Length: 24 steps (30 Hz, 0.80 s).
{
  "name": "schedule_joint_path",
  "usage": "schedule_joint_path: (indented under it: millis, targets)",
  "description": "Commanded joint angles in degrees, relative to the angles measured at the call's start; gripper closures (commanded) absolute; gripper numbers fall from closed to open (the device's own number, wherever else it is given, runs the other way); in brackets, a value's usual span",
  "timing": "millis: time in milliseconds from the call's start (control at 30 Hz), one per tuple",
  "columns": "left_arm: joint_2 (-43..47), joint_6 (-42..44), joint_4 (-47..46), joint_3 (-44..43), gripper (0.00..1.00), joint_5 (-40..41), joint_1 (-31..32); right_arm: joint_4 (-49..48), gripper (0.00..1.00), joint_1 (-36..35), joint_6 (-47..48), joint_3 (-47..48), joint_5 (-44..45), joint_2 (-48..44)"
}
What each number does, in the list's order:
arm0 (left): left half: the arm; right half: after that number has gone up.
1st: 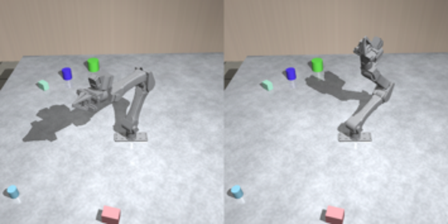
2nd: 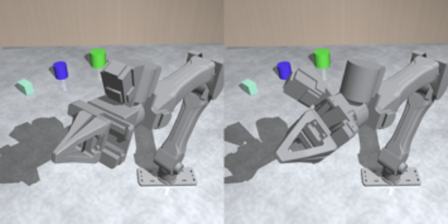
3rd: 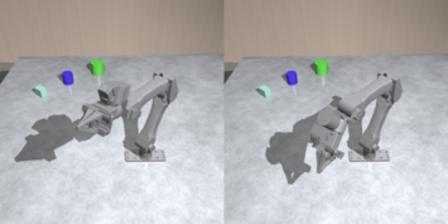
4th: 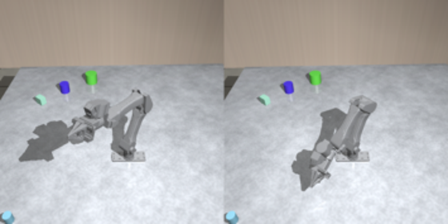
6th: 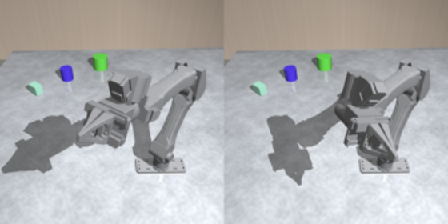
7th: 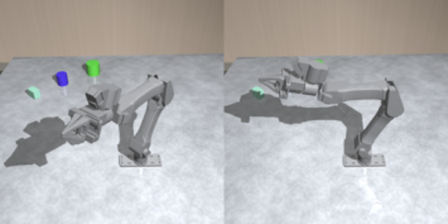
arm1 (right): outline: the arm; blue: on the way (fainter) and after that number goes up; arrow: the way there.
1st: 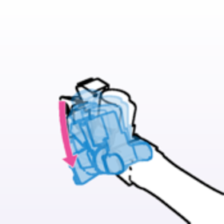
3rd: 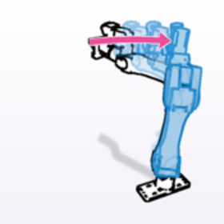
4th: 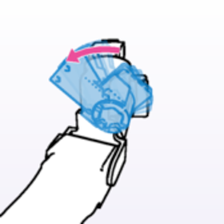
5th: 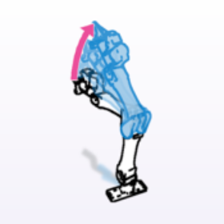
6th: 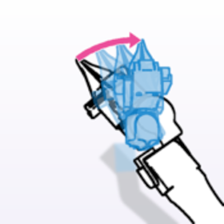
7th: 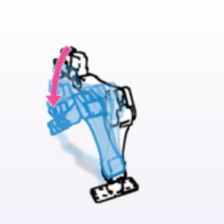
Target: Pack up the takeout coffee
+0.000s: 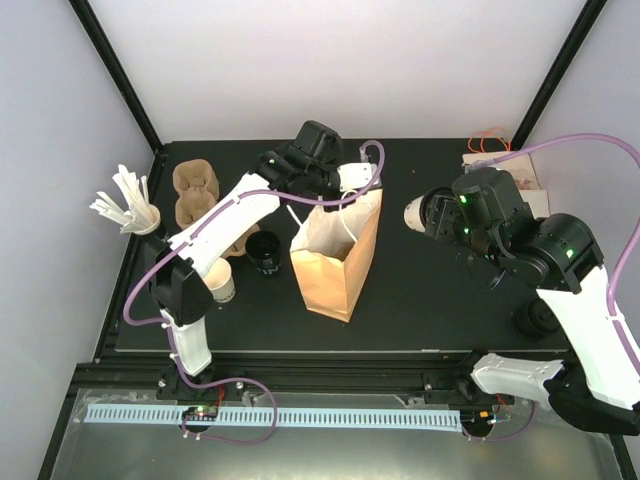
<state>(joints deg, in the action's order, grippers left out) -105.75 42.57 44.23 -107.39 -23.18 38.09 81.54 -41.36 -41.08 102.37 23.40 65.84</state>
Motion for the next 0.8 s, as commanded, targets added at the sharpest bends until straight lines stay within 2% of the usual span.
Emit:
schedule_joint_path:
  millis: [0,133,500,667,767]
  targets:
    - [1.78,-11.72,-2.15,-1.21,0.98,7.59,0.89,-1.98,0.52,0.23,0.45,-0.15,-0.07,-0.54]
    - [2.24,-20.25,-0.11,-1.95,0.98,8.53,1.07,-3.63,0.52,0.24,4.45,0.63,-1.02,0.21]
    - [-2.58,-42.02,16.81,-17.13,0.98,18.88,1.67,-4.85,0.53,0.24,10.89,2.45,-2.39,0.37]
    - [-3.85,-51.88,21.70,-16.53,0.98,18.71,1.68,-3.82,0.53,0.21,16.18,7.65,-7.70,1.61]
    - [-3.85,-53.50,22.75,-16.37,0.99,18.09,1.60,-0.81,0.53,0.16,18.57,12.17,-8.72,3.44]
